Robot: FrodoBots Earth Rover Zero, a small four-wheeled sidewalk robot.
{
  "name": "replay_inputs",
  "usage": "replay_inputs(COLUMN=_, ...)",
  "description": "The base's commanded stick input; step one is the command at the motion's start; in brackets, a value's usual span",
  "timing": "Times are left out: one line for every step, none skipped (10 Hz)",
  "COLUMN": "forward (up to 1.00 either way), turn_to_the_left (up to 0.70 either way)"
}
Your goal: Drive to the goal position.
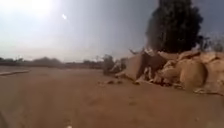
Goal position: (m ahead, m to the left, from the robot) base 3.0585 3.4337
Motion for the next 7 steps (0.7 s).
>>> replay_inputs(forward=0.7, turn_to_the_left=0.0)
replay_inputs(forward=0.7, turn_to_the_left=0.0)
replay_inputs(forward=0.7, turn_to_the_left=0.0)
replay_inputs(forward=0.7, turn_to_the_left=0.0)
replay_inputs(forward=0.7, turn_to_the_left=0.0)
replay_inputs(forward=0.7, turn_to_the_left=0.0)
replay_inputs(forward=0.7, turn_to_the_left=0.0)
